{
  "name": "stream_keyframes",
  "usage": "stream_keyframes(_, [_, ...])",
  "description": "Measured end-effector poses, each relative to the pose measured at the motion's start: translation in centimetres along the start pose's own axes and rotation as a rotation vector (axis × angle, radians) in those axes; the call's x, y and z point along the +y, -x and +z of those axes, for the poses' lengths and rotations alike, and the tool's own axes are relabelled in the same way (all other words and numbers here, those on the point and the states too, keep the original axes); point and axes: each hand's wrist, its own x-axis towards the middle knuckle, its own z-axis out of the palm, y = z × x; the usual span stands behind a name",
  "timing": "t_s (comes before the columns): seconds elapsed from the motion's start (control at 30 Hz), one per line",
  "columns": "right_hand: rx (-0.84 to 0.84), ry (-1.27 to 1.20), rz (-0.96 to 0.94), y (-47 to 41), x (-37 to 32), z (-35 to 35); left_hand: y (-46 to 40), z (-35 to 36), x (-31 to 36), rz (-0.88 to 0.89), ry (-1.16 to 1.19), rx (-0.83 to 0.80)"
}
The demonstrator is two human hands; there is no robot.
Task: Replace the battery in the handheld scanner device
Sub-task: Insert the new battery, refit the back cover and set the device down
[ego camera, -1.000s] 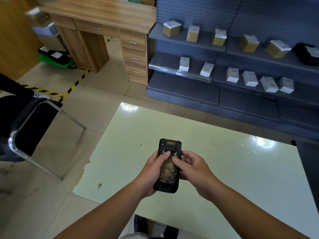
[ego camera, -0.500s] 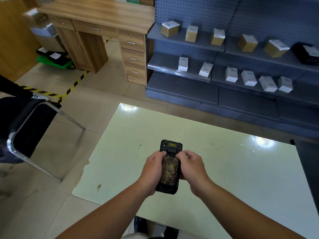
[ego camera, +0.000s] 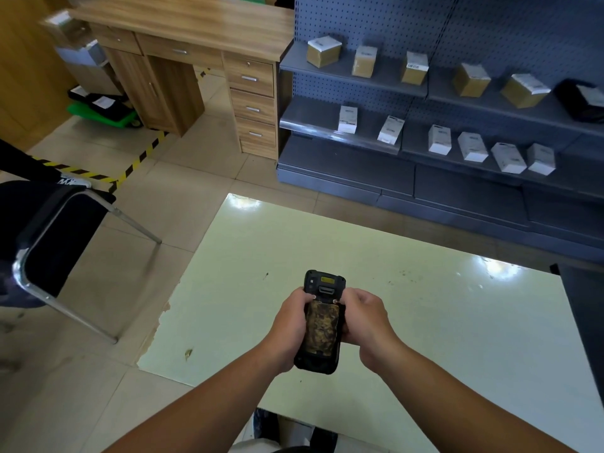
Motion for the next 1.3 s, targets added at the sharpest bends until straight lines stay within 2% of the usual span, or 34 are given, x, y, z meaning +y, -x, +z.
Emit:
stream_keyframes(0.3, [0.023, 0.164, -0.137, 0.5, 0.1, 0.2, -0.3, -1.1, 0.2, -0.021, 0.219, -0.103])
stream_keyframes(0.53, [0.016, 0.686, -0.411, 1.4, 0.5, 1.2, 0.2, -0.8, 0.6, -0.059, 0.202, -0.156])
stream_keyframes(0.67, [0.061, 0.898, -0.35, 0.8, 1.0, 2.4, 0.6, -0.8, 0.7, -0.082, 0.168, -0.168])
stream_keyframes(0.97, [0.071, 0.948, -0.239, -0.4, 0.8, 4.3, -0.5, -1.9, 0.2, -0.139, 0.143, -0.192])
stream_keyframes(1.07, [0.055, 0.925, -0.19, -1.3, 0.8, 5.0, -1.0, -2.7, 0.4, -0.125, 0.034, -0.165])
stream_keyframes(1.23, [0.043, 0.978, -0.122, -3.5, 1.9, 6.9, -3.1, -6.8, -1.1, 0.078, -0.491, 0.089])
stream_keyframes(1.3, [0.039, 1.012, -0.091, -4.7, 2.7, 8.2, -3.7, -9.0, -2.2, 0.09, -0.6, 0.133])
